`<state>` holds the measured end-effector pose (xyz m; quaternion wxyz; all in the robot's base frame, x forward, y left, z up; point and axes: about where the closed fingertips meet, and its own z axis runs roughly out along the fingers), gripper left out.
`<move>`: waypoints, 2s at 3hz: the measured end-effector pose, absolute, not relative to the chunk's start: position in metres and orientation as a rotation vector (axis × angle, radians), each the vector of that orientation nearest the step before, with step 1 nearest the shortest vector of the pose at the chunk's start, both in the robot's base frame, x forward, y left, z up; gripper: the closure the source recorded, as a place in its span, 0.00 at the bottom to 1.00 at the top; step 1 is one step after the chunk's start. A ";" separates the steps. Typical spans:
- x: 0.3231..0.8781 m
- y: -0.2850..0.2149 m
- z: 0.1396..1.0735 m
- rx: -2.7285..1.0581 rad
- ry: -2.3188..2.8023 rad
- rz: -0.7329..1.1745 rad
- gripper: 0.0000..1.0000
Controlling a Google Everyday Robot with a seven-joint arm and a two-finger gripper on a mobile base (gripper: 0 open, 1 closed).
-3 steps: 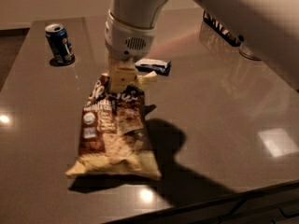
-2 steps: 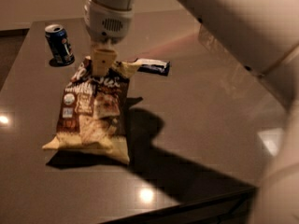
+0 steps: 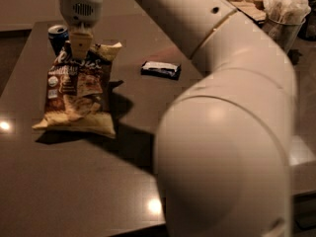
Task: Move brown chip bag near pepsi can
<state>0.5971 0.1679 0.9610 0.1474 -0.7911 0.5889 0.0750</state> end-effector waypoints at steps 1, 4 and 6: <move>0.633 0.191 0.955 -2.243 1.712 0.185 1.00; 0.674 0.211 0.941 -2.200 1.708 0.141 0.35; 0.684 0.223 0.938 -2.166 1.684 0.138 0.00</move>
Offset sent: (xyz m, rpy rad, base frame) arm 0.0722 0.0348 -0.0089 -0.1023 0.0173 -0.0414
